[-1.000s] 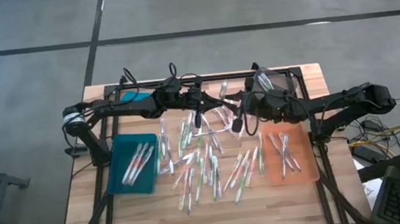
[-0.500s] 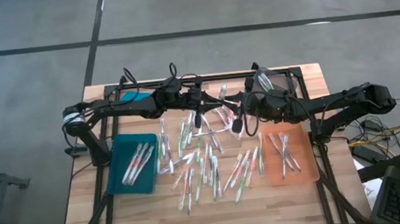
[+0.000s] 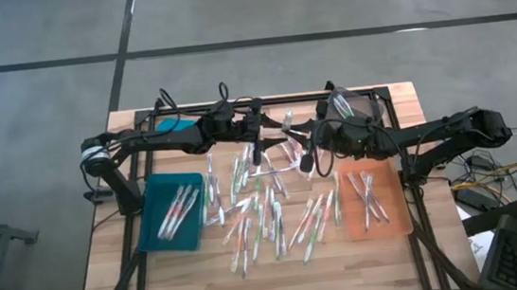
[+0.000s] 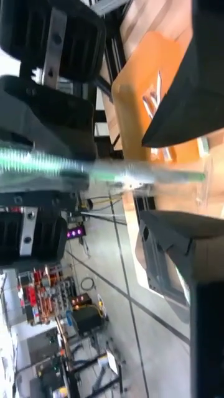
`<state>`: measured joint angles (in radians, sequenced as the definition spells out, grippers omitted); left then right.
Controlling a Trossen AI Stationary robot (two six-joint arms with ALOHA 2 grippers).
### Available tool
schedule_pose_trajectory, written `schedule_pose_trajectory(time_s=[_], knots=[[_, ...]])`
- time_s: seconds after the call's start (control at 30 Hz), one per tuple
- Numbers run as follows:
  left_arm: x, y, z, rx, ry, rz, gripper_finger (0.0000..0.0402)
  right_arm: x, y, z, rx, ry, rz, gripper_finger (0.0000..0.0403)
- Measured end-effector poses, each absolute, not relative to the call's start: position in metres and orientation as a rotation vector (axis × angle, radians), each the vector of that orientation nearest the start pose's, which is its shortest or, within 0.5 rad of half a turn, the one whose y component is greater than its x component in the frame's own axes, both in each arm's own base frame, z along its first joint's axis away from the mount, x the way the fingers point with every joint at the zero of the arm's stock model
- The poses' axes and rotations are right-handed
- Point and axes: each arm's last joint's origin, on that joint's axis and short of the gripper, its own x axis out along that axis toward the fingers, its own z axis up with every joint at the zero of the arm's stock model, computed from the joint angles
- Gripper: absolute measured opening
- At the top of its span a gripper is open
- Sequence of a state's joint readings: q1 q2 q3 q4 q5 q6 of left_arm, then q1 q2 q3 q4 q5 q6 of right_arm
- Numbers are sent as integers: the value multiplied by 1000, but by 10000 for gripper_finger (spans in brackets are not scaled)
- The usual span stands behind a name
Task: Pick & Place Toothbrushes
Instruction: Put the green toothbrush into the black bin
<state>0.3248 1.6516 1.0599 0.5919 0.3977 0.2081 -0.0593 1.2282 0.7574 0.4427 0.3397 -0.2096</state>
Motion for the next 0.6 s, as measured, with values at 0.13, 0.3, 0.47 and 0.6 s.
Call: schedule_pose_trajectory(time_s=[0.13,0.3,0.47,0.6], knots=[[357,109,280,207,-5,-60,215,271,-26,291,-211,73,-395,27],[357,108,280,207,-5,-61,219,271,-26,290,-214,92,-393,27],[357,108,280,206,-4,-61,218,269,-26,288,-215,118,-403,28],[357,108,279,203,1,-62,218,263,-29,287,-230,180,-507,28]])
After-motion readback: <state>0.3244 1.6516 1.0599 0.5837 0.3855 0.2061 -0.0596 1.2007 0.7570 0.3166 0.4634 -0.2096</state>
